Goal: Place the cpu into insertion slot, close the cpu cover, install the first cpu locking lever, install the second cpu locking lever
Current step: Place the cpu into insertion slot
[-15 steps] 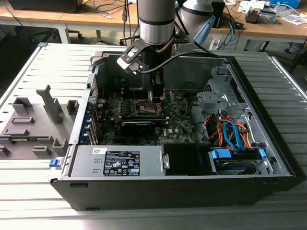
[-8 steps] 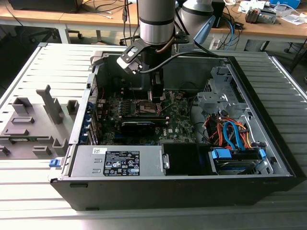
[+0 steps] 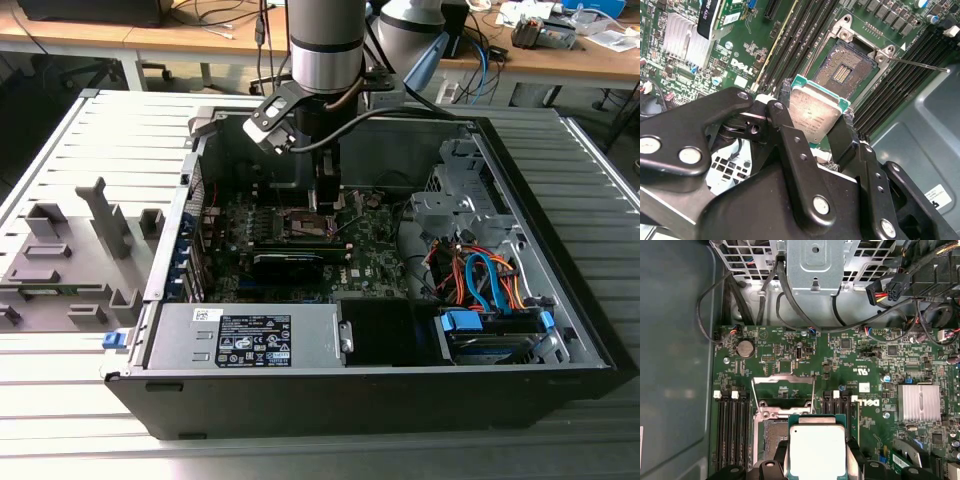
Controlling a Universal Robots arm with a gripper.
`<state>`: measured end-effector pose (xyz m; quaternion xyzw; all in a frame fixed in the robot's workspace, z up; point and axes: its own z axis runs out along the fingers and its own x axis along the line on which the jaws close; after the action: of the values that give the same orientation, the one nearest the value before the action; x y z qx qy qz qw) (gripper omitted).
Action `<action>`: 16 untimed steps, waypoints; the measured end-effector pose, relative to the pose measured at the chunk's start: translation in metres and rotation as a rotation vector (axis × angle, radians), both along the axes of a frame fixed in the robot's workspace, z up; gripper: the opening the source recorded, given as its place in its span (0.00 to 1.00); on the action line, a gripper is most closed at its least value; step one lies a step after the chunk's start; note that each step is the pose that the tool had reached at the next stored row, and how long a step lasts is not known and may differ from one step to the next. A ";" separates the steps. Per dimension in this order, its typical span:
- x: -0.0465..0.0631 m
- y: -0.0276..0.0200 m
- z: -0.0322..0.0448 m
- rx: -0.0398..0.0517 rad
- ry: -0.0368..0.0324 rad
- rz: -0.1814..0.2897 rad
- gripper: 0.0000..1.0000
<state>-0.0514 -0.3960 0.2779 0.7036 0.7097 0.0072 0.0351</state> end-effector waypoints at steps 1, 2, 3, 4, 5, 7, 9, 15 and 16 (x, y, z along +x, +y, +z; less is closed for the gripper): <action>0.000 0.0000 0.0000 0.0000 0.0000 -0.002 0.54; 0.000 0.0000 0.0000 -0.0001 -0.0001 -0.003 0.54; 0.000 0.0000 0.0000 -0.0002 0.0000 -0.005 0.54; 0.000 0.0000 0.0000 -0.0003 0.0000 -0.006 0.54; 0.000 0.0000 0.0000 -0.0003 0.0000 -0.008 0.54; 0.000 0.0000 0.0000 -0.0005 0.0000 -0.011 0.54; 0.000 0.0000 0.0000 -0.0006 0.0000 -0.016 0.54; 0.000 0.0000 0.0000 -0.0011 0.0000 -0.026 0.54; 0.000 0.0000 0.0000 -0.0012 0.0000 -0.028 0.54</action>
<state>-0.0513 -0.3960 0.2779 0.7134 0.6999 0.0063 0.0357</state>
